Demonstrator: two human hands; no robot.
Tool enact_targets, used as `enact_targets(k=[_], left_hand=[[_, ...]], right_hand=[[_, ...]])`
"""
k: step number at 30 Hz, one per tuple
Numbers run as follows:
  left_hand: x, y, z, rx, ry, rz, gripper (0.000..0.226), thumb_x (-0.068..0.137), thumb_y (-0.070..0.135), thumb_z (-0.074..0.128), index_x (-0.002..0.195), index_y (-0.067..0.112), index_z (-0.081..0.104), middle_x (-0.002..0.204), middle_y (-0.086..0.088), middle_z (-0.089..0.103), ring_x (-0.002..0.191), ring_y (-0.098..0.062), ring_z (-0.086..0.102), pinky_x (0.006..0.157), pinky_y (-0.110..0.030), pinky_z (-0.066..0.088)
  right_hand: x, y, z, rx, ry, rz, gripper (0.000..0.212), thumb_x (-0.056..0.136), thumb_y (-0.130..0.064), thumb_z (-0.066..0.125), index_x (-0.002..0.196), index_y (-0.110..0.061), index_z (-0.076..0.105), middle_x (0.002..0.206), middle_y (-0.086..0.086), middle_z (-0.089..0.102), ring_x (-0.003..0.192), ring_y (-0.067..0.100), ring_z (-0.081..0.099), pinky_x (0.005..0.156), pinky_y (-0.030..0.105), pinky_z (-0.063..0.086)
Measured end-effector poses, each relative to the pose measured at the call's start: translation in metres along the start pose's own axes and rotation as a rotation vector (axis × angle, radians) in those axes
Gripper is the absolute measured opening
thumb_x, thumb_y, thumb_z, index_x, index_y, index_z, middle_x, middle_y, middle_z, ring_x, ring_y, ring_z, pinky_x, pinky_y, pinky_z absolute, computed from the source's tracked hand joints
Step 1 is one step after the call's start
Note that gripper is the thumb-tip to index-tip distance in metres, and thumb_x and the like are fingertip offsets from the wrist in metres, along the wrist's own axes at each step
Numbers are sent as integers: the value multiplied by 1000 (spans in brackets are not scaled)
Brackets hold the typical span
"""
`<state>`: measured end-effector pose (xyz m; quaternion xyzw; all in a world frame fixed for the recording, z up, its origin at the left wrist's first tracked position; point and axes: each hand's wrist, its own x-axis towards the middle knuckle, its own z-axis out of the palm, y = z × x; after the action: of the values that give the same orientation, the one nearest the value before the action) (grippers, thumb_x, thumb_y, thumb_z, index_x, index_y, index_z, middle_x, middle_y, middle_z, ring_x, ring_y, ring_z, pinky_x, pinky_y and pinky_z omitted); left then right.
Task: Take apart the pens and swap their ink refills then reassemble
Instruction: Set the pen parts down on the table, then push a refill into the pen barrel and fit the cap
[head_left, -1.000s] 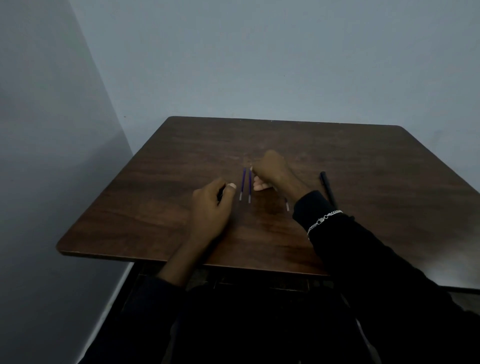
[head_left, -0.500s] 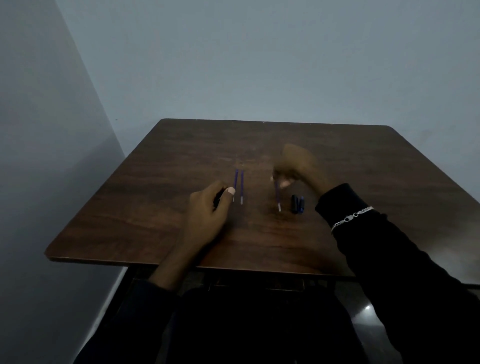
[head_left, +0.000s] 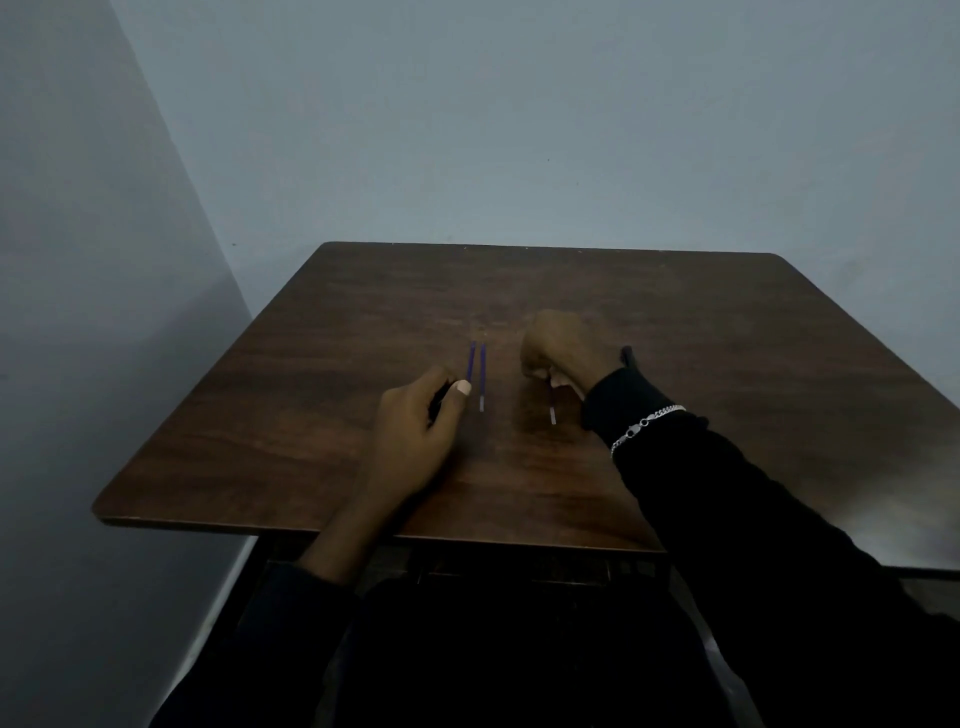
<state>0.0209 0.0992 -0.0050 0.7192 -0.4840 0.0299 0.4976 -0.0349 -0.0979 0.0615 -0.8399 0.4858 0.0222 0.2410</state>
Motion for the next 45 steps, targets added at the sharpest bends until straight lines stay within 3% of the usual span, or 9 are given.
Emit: enact_targets(k=[4, 9, 12, 16, 19, 21, 29, 34, 45], left_hand=[[-1, 0, 0, 1, 17, 9, 36, 107, 22, 57, 74, 11, 53, 62, -6, 52, 57, -19, 52, 55, -37, 40], [-2, 3, 0, -17, -25, 22, 33, 108, 24, 56, 75, 24, 55, 64, 6, 56, 56, -17, 53, 52, -25, 38], [-2, 8, 0, -4, -57, 59, 35, 109, 23, 55, 77, 38, 51, 66, 14, 55, 57, -9, 52, 56, -14, 34], [-4, 10, 5, 8, -127, 54, 21, 108, 19, 54, 90, 15, 65, 75, 2, 63, 68, -13, 59, 65, -30, 43], [-5, 22, 16, -64, -142, 14, 19, 107, 15, 54, 103, 8, 72, 80, 14, 69, 72, 0, 62, 67, -16, 43], [-6, 34, 26, -96, -179, -14, 20, 108, 13, 54, 109, 11, 73, 79, 19, 68, 73, 4, 62, 67, -11, 42], [-5, 48, 49, -265, -260, -78, 21, 110, 9, 47, 112, 9, 68, 85, -8, 75, 76, -21, 73, 74, -30, 58], [-6, 44, 48, -289, -273, -79, 21, 110, 8, 46, 111, 8, 67, 86, -8, 75, 76, -19, 74, 73, -23, 58], [-7, 45, 48, -335, -277, -104, 21, 110, 9, 46, 113, 6, 67, 88, -9, 74, 78, -22, 74, 74, -29, 59]], right_hand=[[3, 2, -1, -14, -12, -52, 20, 94, -10, 63, 75, -5, 57, 81, 11, 61, 65, 21, 59, 59, 32, 51], [0, 24, -22, 489, -67, -23, 22, 93, -17, 68, 73, -10, 65, 61, 4, 61, 49, 13, 56, 44, 20, 47], [-9, 39, -36, 709, -41, -117, 15, 92, -14, 68, 81, -4, 72, 69, 9, 70, 57, 13, 66, 50, 22, 53], [-28, 60, -46, 988, -75, -276, 11, 96, -11, 64, 92, -3, 71, 87, 15, 80, 76, 23, 77, 58, 26, 59], [-42, 77, -46, 1090, -66, -423, 10, 100, -10, 61, 100, -3, 68, 92, 16, 80, 84, 29, 79, 68, 30, 63], [-51, 86, -45, 1137, -28, -487, 8, 101, -10, 61, 102, -4, 67, 95, 18, 79, 87, 34, 79, 71, 32, 64], [-77, 102, -28, 1139, 125, -607, 8, 105, -9, 54, 108, -8, 62, 95, 18, 79, 80, 34, 79, 65, 33, 64], [-84, 100, -21, 1147, 162, -616, 9, 107, -9, 51, 109, -9, 60, 96, 20, 78, 79, 36, 79, 64, 35, 64], [-94, 96, -19, 1123, 165, -659, 10, 107, -9, 51, 113, -3, 57, 98, 22, 76, 79, 34, 79, 65, 35, 64]])
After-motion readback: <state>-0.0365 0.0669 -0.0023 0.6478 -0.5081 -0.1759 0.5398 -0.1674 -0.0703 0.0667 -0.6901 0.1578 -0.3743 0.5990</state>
